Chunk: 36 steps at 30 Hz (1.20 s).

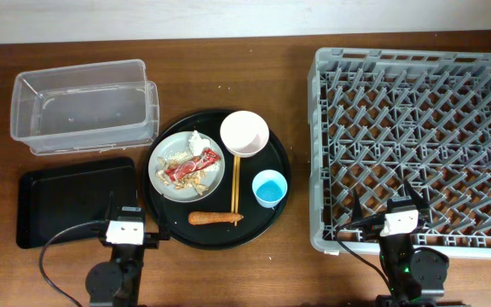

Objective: Sort waste into correct bins and load items into the dishwasher rack

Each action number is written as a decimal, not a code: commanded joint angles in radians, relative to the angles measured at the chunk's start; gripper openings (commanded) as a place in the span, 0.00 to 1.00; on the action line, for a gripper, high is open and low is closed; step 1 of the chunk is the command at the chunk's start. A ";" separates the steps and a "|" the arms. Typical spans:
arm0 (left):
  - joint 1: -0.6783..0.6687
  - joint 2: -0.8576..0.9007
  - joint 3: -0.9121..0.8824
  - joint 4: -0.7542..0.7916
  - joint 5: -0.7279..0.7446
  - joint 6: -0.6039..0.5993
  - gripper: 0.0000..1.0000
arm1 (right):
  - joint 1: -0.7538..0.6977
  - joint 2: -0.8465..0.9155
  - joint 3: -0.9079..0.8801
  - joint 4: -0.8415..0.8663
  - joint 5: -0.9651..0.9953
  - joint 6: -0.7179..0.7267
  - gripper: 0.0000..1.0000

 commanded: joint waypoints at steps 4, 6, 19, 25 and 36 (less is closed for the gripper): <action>0.000 -0.006 -0.005 -0.002 0.004 0.020 0.99 | 0.009 -0.006 -0.006 -0.005 0.009 0.008 0.98; 0.000 -0.006 -0.005 -0.002 0.004 0.020 0.99 | 0.009 -0.006 -0.006 -0.005 0.009 0.008 0.98; 0.000 -0.006 -0.005 0.005 0.027 0.019 0.99 | 0.009 -0.006 -0.006 -0.002 0.006 0.008 0.98; 0.000 -0.006 -0.005 0.004 0.027 0.019 0.99 | 0.009 -0.006 -0.006 -0.002 0.006 0.008 0.98; 0.000 0.110 0.089 -0.043 0.034 0.019 0.99 | 0.009 0.026 0.093 -0.148 0.068 0.140 0.98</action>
